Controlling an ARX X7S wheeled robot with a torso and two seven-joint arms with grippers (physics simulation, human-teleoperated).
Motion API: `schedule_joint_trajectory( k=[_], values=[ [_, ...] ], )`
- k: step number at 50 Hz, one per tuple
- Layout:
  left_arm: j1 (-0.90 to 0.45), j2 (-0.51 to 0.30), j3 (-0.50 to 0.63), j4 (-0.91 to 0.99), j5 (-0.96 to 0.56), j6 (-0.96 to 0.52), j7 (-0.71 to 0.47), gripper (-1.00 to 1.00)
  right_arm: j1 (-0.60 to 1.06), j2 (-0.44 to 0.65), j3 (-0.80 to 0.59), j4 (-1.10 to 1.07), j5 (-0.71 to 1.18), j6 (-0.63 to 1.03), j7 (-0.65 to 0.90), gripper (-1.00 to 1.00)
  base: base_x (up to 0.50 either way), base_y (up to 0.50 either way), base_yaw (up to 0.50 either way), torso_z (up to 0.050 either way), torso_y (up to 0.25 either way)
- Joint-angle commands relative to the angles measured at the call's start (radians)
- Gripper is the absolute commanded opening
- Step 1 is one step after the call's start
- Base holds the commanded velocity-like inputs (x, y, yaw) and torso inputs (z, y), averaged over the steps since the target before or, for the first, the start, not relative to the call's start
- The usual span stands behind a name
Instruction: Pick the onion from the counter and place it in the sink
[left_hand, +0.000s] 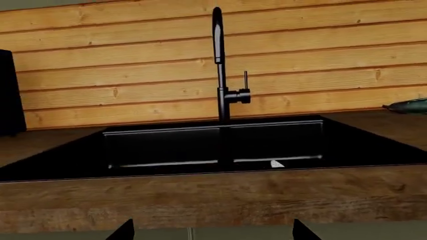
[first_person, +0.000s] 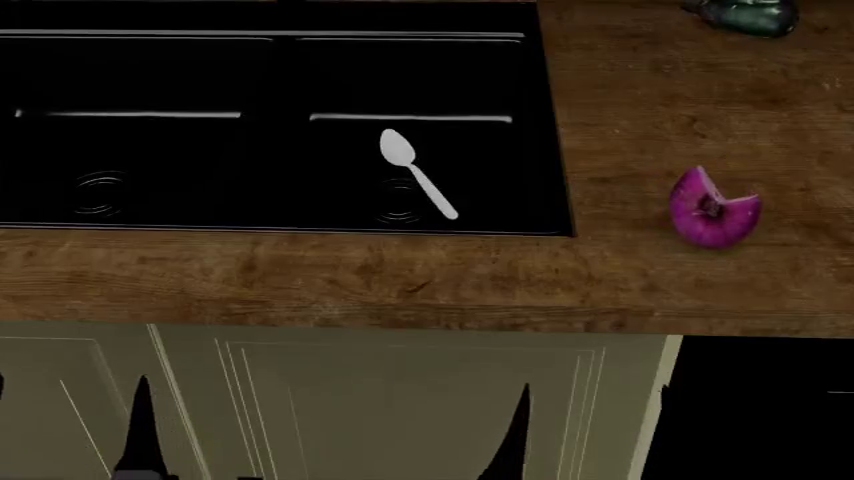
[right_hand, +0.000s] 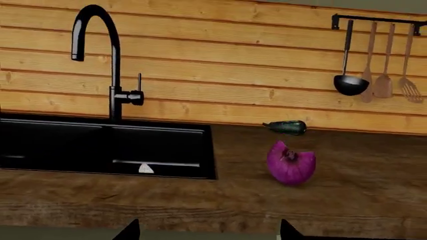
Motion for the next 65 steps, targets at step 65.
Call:
schedule_joint_trajectory(
  k=[65],
  values=[
    [-0.460, -0.163, -0.284, 0.367, -0.214, -0.901, 0.024, 1.00, 0.596, 0.293, 0.446, -0.556, 0.813, 1.130, 0.238, 1.00, 0.22, 0.02, 0.00, 0.000, 0.000]
  ],
)
